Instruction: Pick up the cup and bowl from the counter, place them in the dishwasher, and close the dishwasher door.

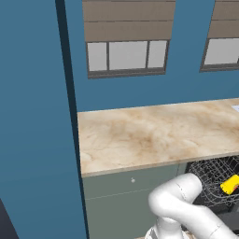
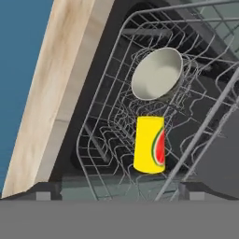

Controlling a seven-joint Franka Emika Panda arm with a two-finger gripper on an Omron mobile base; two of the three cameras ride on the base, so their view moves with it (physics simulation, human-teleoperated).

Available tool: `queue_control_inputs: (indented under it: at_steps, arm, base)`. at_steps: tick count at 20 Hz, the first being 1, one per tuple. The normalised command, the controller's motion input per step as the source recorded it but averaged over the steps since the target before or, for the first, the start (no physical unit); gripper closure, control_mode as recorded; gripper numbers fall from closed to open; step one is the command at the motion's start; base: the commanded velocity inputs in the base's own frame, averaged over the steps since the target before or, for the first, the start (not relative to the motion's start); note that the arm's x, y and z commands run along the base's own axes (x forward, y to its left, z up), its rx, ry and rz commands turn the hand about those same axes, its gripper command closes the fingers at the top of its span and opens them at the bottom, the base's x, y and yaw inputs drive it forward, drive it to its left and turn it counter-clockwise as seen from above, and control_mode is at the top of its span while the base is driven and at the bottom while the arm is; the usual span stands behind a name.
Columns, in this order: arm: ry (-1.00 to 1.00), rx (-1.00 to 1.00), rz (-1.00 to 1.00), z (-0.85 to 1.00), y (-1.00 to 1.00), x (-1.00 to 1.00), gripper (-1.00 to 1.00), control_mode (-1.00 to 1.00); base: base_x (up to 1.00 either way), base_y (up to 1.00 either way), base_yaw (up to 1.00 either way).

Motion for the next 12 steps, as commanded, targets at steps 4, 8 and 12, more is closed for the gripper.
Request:
queue_control_inputs:
  at_steps: [4, 8, 12]
  arm:
    - [-0.15, 0.00, -0.10, 0.00, 0.32, -0.69, -1.00, -1.00]
    - [-0.14, -0.02, -0.02, 0.00, 0.05, -0.63, -1.00, -1.00]
    - [-0.09, 0.00, 0.00, 0.00, 0.00, -0.56, -1.00, -1.00]
  base:
    - [0.00, 0.00, 0.00]
    - [0.00, 0.00, 0.00]
    - [0.00, 0.00, 0.00]
